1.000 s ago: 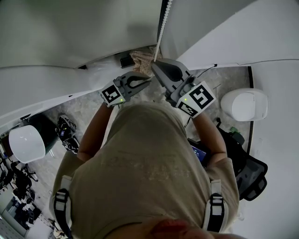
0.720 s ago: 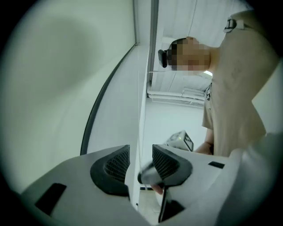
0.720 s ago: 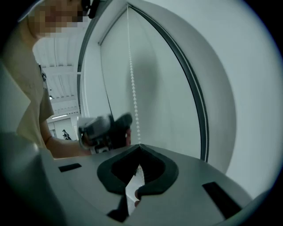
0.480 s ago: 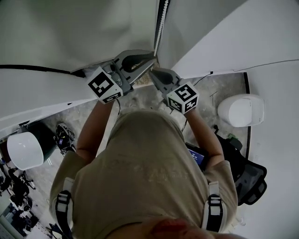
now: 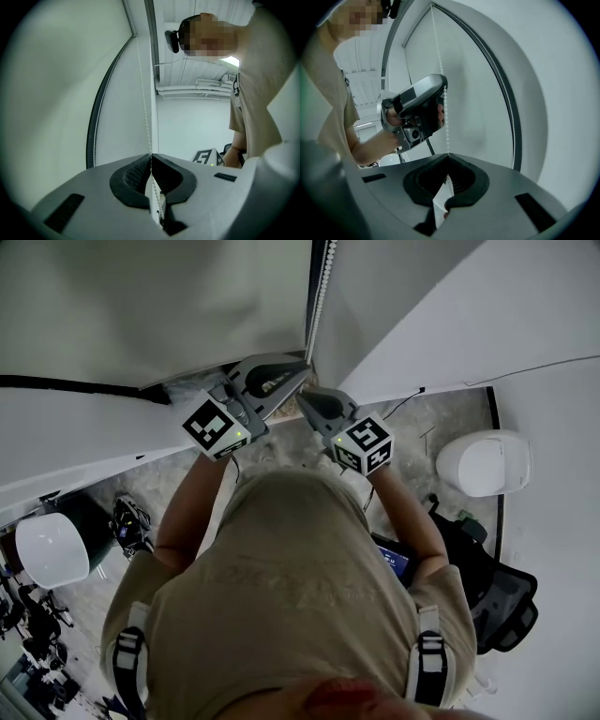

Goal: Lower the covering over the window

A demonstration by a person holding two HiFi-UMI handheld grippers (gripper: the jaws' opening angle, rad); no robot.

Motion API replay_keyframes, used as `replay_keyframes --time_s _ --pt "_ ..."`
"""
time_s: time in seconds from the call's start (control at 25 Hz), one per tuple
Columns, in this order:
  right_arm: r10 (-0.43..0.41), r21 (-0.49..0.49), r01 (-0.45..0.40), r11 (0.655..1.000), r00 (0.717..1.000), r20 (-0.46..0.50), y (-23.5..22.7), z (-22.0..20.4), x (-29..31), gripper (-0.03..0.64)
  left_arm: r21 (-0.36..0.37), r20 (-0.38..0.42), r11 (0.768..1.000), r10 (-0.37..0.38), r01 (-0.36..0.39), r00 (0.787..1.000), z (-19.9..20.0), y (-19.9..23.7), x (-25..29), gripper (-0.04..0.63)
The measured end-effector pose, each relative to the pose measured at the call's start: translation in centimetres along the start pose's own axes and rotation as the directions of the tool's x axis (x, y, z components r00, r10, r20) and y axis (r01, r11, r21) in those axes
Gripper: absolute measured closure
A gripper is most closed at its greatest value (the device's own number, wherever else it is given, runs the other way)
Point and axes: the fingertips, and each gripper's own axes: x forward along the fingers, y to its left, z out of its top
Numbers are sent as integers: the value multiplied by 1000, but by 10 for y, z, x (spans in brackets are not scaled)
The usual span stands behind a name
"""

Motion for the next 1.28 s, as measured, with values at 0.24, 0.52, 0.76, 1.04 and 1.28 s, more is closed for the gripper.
replay_keyframes --time_s 0.24,0.52,0.76,1.04,1.28 --pt "81 -63 -69 996 972 222 21 41 -18 464 -49 40 998 45 -43 998 -4 13 -22 572" --pt "67 -131 0 991 862 503 37 155 -50 475 0 -31 1000 1 -1 1000 -10 -11 -30 572" --pt "83 -159 -16 987 901 426 43 159 -31 601 -73 -46 996 -57 54 997 -30 -23 -37 572" --pt "66 -43 -57 997 966 250 25 93 -1 604 -111 188 988 -90 112 978 43 7 -57 448" --pt "77 -53 -66 996 969 235 26 83 -8 604 29 119 997 -79 77 990 66 2 -10 575"
